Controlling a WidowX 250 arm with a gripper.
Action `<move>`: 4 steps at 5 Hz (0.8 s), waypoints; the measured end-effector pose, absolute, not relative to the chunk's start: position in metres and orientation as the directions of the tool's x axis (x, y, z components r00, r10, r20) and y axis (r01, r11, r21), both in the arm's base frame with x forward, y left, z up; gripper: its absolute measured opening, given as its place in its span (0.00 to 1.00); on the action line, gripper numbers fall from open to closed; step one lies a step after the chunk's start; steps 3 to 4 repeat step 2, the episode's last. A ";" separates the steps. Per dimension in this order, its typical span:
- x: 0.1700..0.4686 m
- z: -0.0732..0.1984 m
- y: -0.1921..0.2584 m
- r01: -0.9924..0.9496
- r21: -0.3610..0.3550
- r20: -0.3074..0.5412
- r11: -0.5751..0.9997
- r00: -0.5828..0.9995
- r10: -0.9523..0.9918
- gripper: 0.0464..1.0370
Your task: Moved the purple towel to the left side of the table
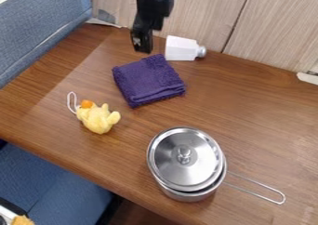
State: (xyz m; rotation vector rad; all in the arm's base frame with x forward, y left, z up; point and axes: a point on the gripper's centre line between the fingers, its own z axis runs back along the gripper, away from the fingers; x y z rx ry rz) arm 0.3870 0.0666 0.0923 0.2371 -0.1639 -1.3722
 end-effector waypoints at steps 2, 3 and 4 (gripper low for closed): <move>0.387 0.094 0.067 0.946 0.271 -0.022 0.179 0.192 -0.981 0.96; 0.387 0.094 0.067 0.946 0.271 -0.022 0.179 0.192 -0.981 0.96; 0.387 0.094 0.067 0.946 0.271 -0.022 0.179 0.192 -0.981 0.96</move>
